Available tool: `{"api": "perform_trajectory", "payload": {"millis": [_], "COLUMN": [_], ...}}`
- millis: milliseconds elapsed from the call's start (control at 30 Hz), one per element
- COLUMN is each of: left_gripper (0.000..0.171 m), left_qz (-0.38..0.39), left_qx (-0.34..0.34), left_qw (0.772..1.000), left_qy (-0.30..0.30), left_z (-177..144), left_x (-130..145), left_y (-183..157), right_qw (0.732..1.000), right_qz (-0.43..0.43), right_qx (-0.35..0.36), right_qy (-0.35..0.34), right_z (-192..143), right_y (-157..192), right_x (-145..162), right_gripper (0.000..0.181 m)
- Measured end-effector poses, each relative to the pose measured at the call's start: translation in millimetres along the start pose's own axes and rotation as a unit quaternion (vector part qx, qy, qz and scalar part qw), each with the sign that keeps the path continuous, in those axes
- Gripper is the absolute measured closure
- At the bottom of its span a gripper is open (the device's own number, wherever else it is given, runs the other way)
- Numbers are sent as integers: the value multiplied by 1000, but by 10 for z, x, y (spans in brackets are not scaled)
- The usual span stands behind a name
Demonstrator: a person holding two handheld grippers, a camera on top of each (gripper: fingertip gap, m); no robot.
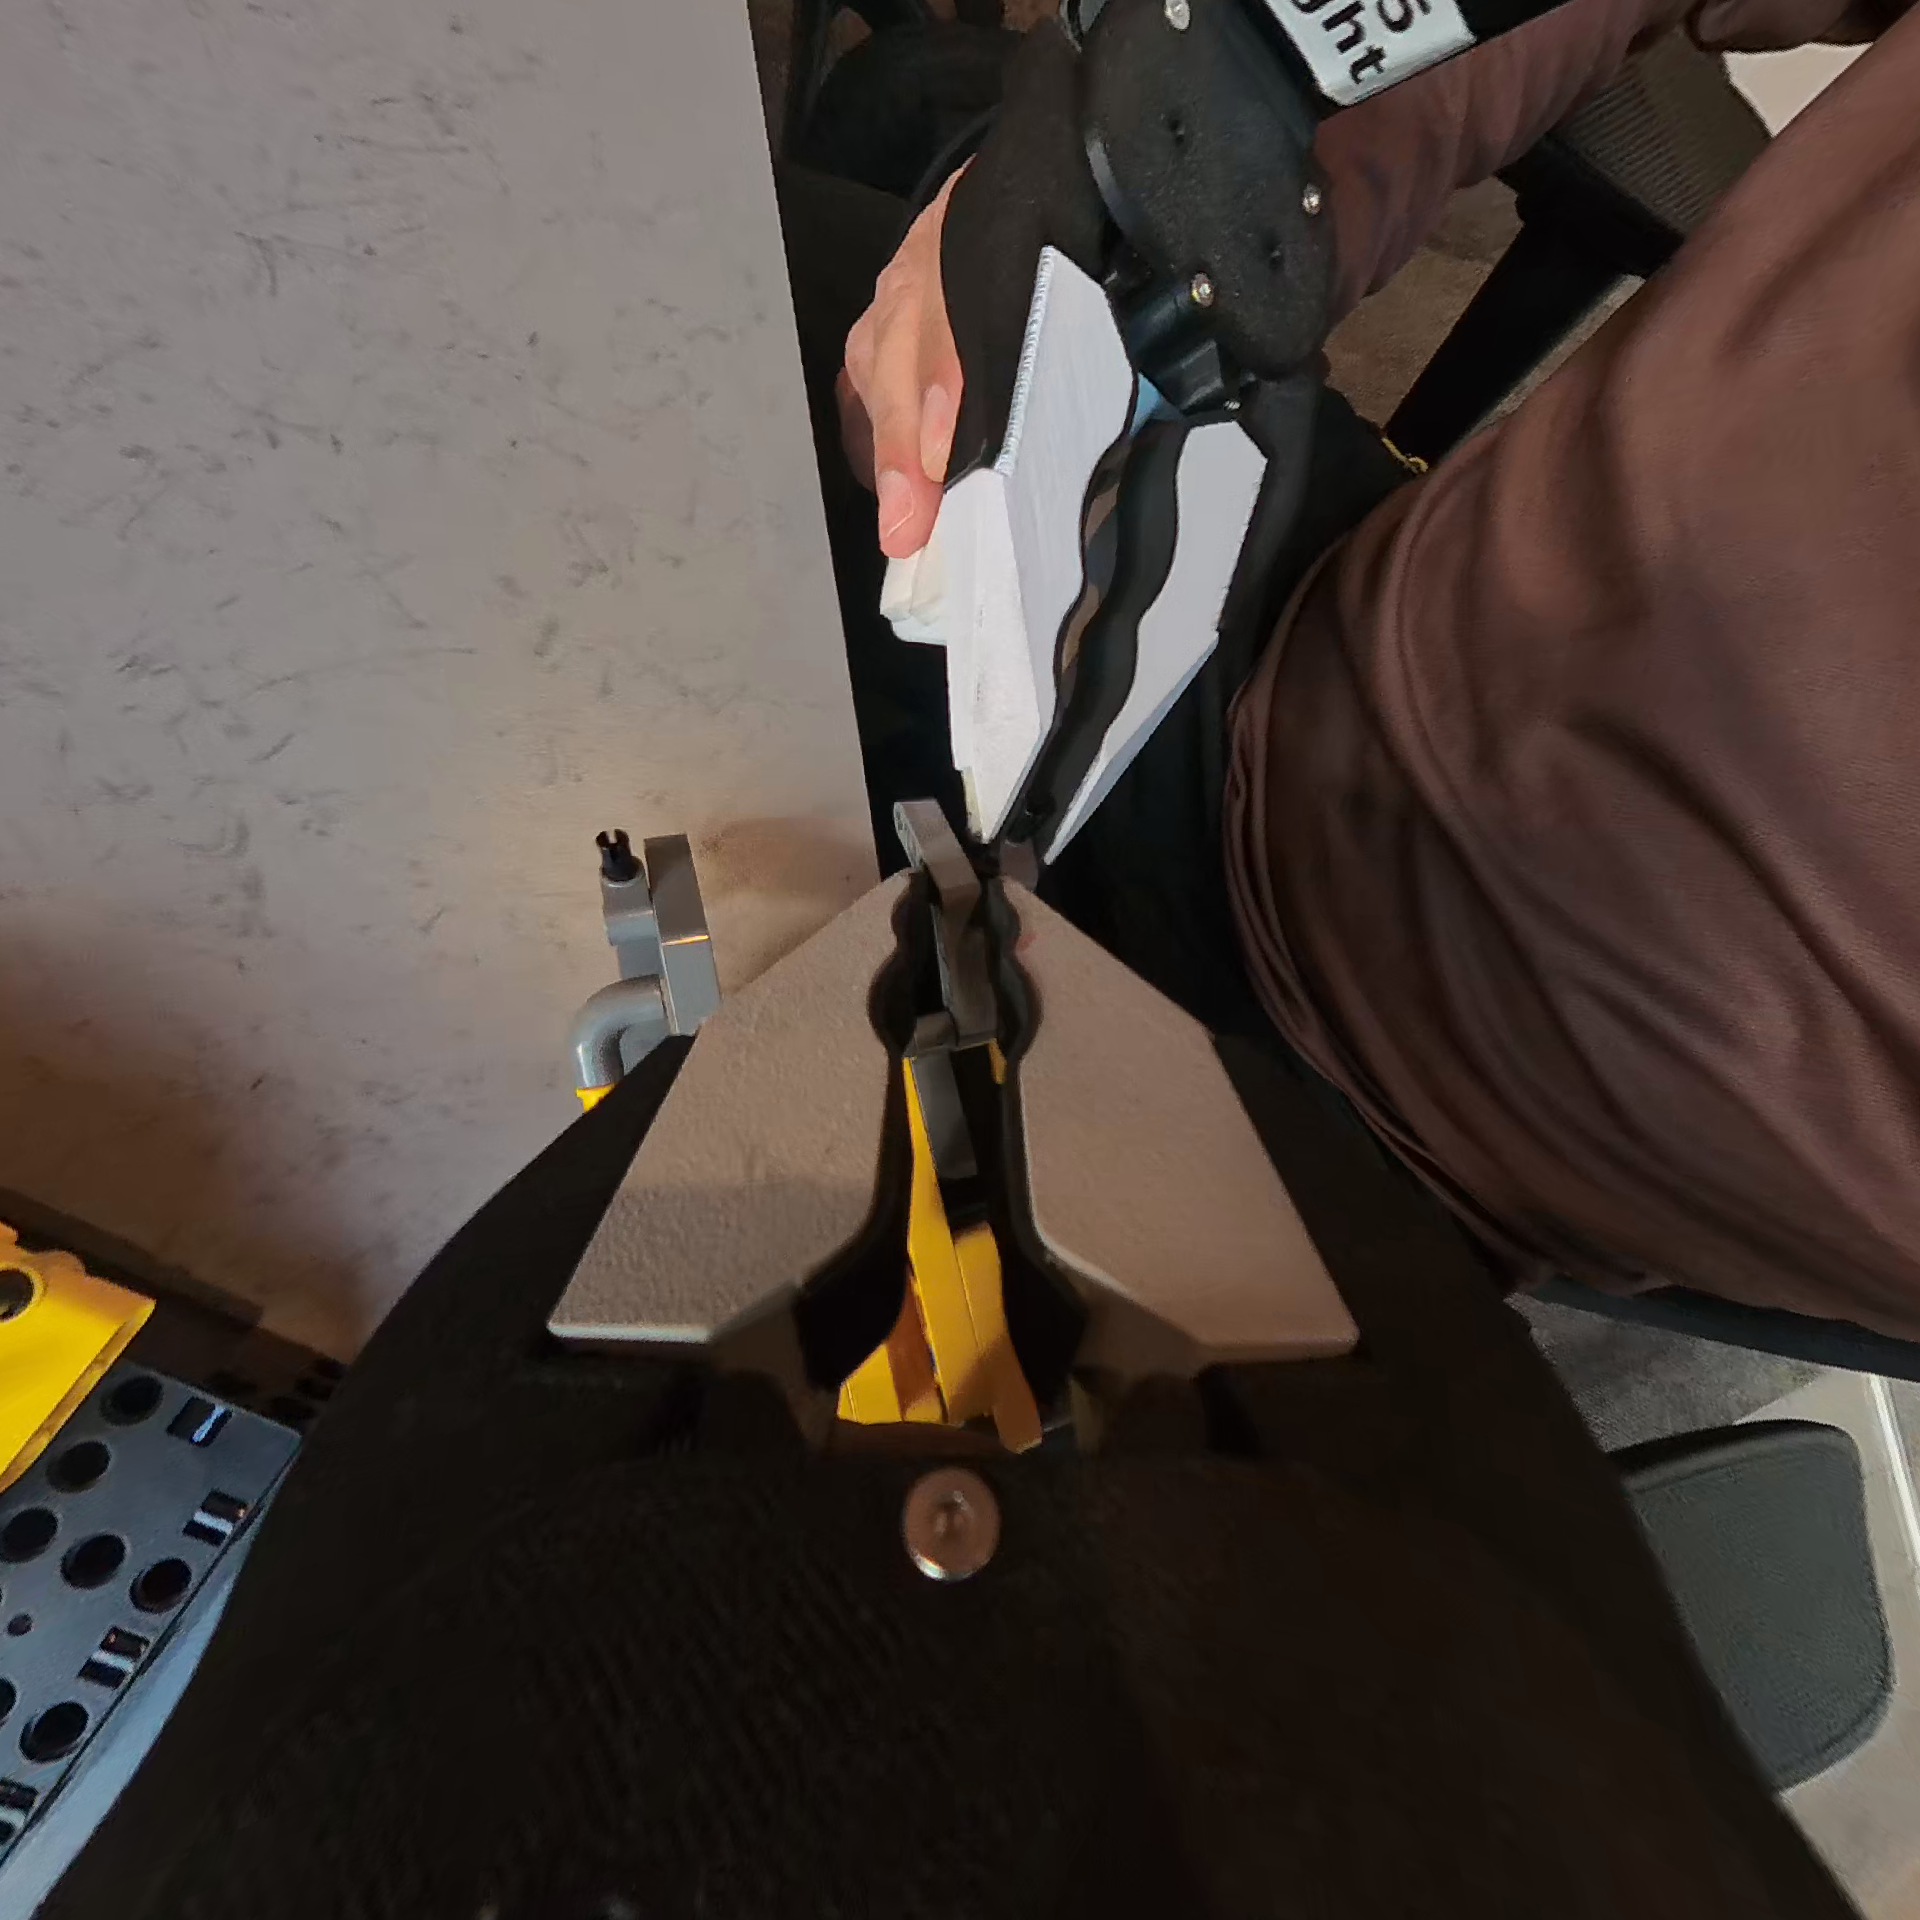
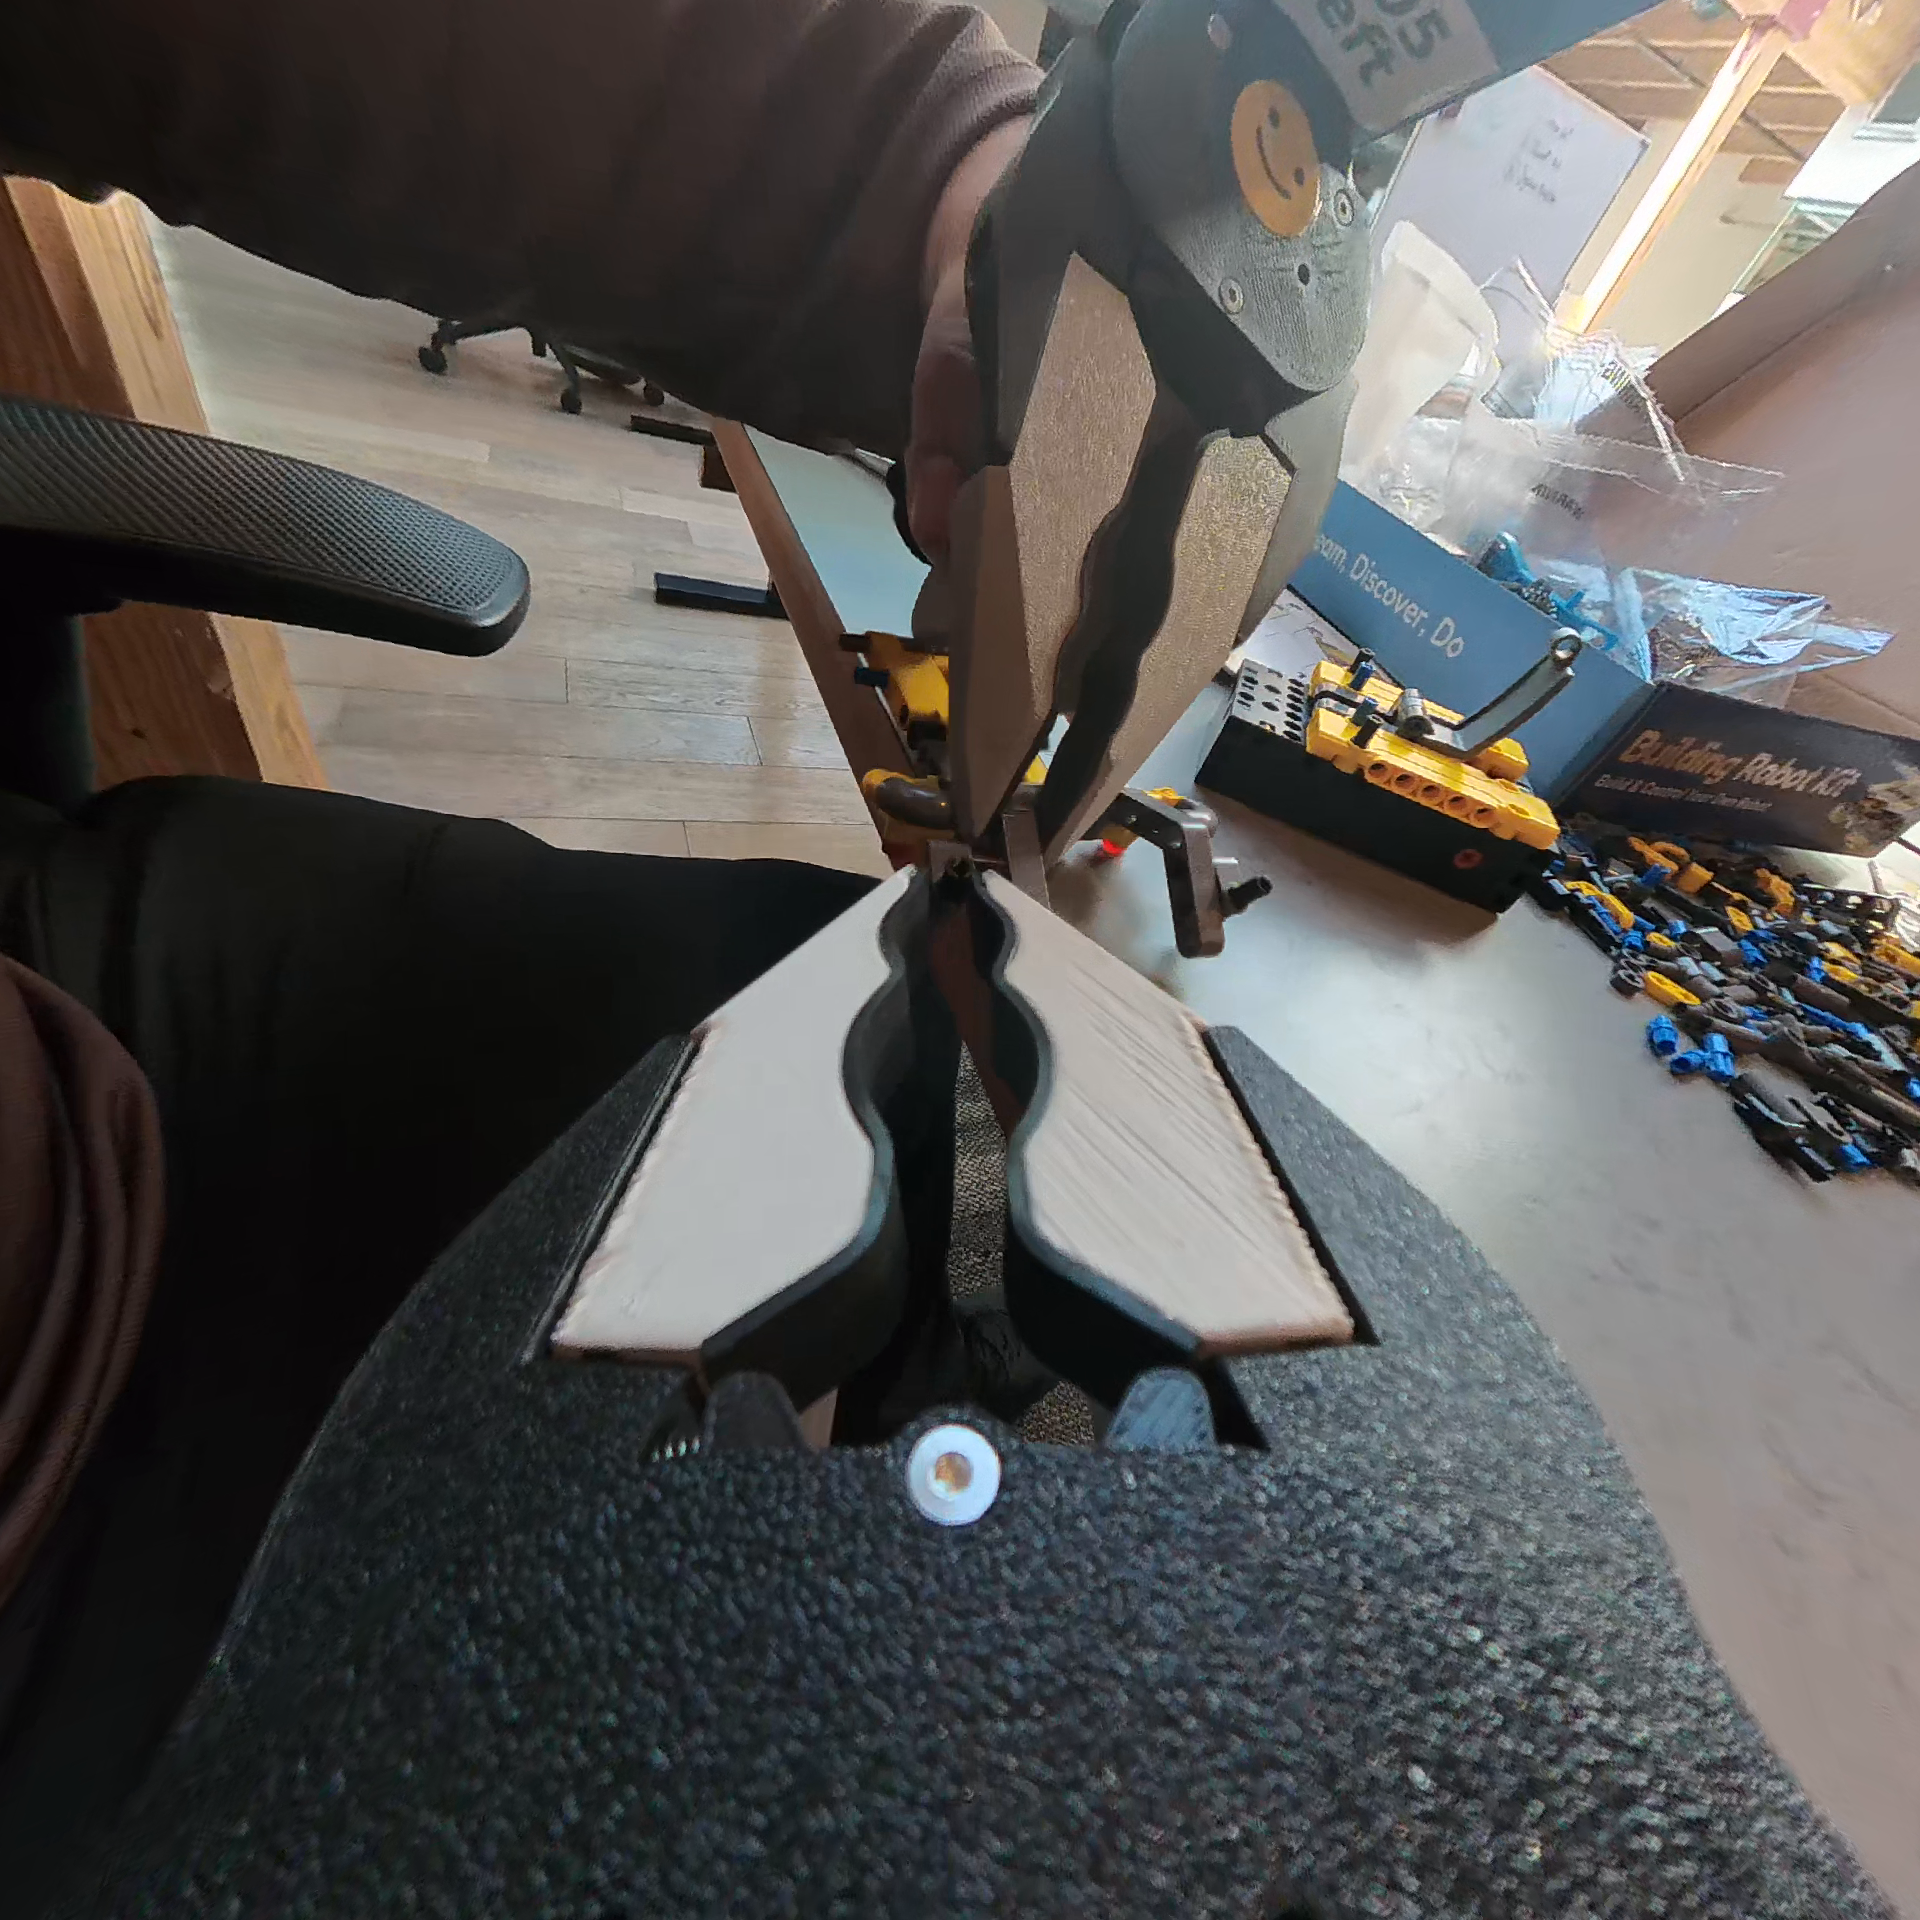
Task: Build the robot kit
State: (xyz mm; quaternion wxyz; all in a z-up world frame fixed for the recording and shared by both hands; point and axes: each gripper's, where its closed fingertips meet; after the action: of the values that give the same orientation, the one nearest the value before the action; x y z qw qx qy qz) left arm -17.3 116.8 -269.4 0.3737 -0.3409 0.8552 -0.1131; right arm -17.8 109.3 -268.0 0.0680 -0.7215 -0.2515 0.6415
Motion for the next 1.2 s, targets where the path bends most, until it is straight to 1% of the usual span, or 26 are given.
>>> {"api": "perform_trajectory", "payload": {"millis": [100,367,500,633,700,800,833,1000,1133,1200], "left_gripper": [164,164,164,164,164,164,165,164,164,165], "left_qz": [3,6,8,29,42,59,62,34,29,34], "left_qx": [-2,21,26,25,21,-5,-8,-14,-22,-30], "left_qw": [1000,1000,999,999,999,998,998,999,999,999], "left_qy": [1,-14,-23,-11,-4,17,21,10,11,14], "left_z": [1,-43,-51,-36,-31,8,14,12,36,35], "left_x": [5,-7,-23,-16,-21,1,4,-16,20,21], "left_y": [6,-23,-26,-41,-38,8,8,71,87,97], "right_qw": [1000,1000,1000,999,999,997,997,996,994,995], "right_qz": [3,-5,9,6,-4,-8,-9,-49,-67,-72], "right_qx": [3,9,-6,-33,-44,-56,-57,-23,-18,-12], "right_qy": [3,4,-3,-4,6,46,49,71,82,74], "right_z": [-1,2,-11,-23,-31,-19,-19,-6,30,32], "right_y": [-5,-21,-36,-16,-25,-36,-36,-81,-66,-74], "right_x": [-4,-38,-43,-36,-26,31,37,87,115,120], "right_gripper": [178,178,178,178,178,179,179,178,178,177]}}
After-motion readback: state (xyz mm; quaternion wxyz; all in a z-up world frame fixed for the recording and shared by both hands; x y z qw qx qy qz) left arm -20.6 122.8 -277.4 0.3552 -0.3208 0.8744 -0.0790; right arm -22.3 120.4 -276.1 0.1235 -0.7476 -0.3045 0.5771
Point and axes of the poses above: each gripper's, where its closed fingertips meet, z out along the fingers, x out of its underside, y = z × x across the jaws, and after that the axes turned 10 degrees about -z, right-handed
